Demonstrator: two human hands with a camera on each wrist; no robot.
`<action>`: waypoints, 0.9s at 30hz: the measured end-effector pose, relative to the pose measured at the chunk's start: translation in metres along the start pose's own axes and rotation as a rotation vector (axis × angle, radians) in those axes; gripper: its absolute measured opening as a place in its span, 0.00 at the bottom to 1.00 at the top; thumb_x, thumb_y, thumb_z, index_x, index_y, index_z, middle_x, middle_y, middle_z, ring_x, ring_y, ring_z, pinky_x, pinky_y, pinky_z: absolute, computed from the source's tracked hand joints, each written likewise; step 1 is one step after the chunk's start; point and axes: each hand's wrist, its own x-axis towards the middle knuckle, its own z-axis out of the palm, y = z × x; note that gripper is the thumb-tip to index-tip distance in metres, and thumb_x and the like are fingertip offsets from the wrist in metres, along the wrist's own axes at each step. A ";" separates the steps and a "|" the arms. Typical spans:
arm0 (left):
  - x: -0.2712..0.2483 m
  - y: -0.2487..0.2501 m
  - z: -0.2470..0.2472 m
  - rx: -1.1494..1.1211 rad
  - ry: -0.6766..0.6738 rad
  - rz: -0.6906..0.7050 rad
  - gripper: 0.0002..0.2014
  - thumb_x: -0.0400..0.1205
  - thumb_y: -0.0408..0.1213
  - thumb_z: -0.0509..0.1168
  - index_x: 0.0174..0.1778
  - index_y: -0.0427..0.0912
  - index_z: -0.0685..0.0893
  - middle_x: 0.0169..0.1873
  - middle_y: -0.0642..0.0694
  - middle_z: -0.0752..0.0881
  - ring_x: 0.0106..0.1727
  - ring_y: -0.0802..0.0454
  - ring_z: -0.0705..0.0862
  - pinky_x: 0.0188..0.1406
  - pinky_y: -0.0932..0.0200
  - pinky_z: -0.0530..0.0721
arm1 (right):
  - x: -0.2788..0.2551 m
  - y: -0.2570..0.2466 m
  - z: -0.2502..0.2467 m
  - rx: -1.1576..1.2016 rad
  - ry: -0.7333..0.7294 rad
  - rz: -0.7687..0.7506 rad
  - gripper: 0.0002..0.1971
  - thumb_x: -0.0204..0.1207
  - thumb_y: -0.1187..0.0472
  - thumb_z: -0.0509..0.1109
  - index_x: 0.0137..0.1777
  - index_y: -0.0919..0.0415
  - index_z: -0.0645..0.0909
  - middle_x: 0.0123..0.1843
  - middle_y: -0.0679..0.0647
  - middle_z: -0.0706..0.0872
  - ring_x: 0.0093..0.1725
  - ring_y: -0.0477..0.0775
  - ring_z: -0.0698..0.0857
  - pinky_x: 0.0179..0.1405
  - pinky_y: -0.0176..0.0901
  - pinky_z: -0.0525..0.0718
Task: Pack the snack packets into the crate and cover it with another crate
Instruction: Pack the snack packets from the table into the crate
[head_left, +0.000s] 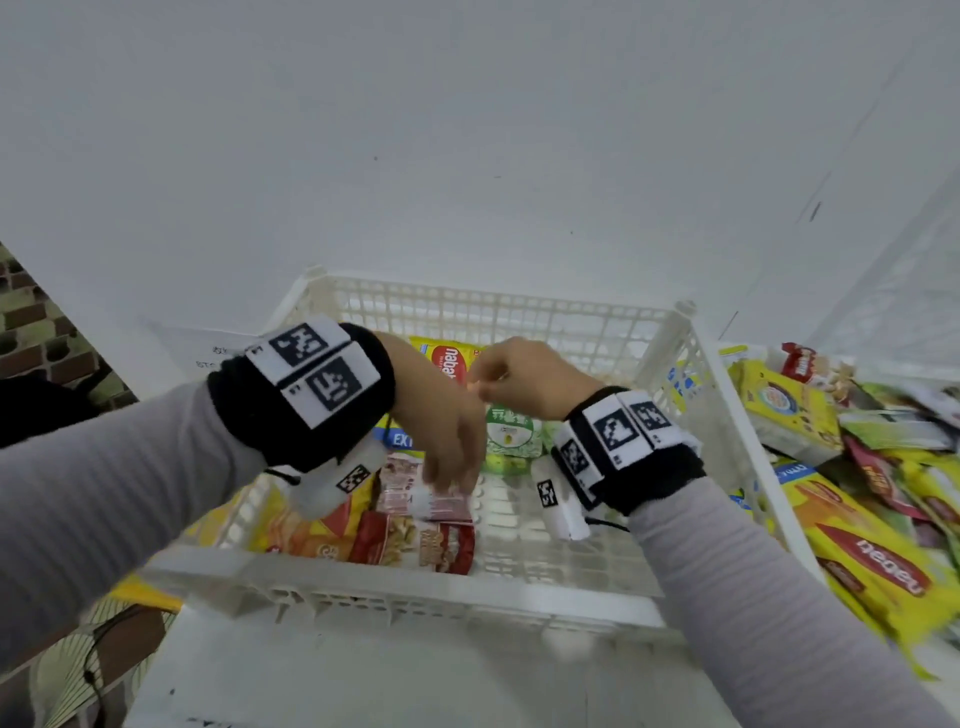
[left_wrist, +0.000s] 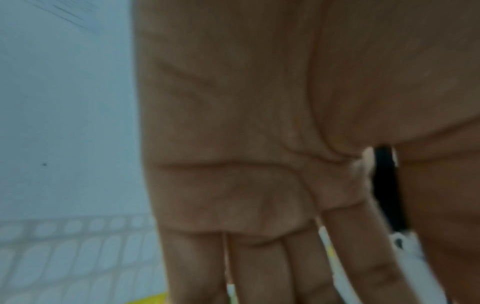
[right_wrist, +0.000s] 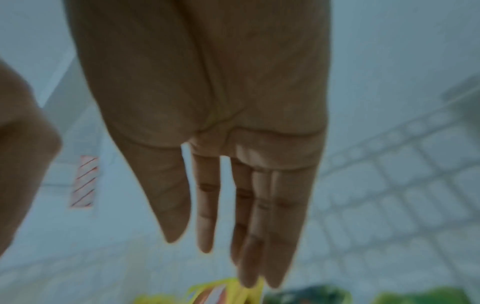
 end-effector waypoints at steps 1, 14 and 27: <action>0.004 0.001 -0.007 -0.068 0.051 0.037 0.07 0.83 0.35 0.61 0.50 0.46 0.85 0.40 0.53 0.87 0.40 0.60 0.86 0.37 0.72 0.79 | 0.000 0.009 -0.009 0.013 0.081 0.078 0.10 0.76 0.60 0.70 0.55 0.62 0.86 0.56 0.55 0.87 0.54 0.52 0.84 0.51 0.39 0.79; 0.079 0.028 -0.018 -0.873 0.558 0.082 0.12 0.80 0.27 0.66 0.59 0.37 0.80 0.50 0.39 0.86 0.43 0.51 0.89 0.55 0.53 0.87 | -0.004 0.101 -0.016 -0.116 0.199 0.718 0.24 0.62 0.55 0.83 0.35 0.61 0.67 0.33 0.54 0.76 0.32 0.53 0.77 0.23 0.38 0.69; 0.106 0.033 -0.005 -1.342 0.579 0.082 0.32 0.79 0.30 0.69 0.74 0.37 0.58 0.51 0.39 0.80 0.48 0.45 0.82 0.36 0.57 0.83 | -0.015 0.091 -0.048 0.673 0.235 0.611 0.06 0.73 0.72 0.73 0.43 0.69 0.77 0.33 0.63 0.78 0.32 0.59 0.79 0.36 0.48 0.80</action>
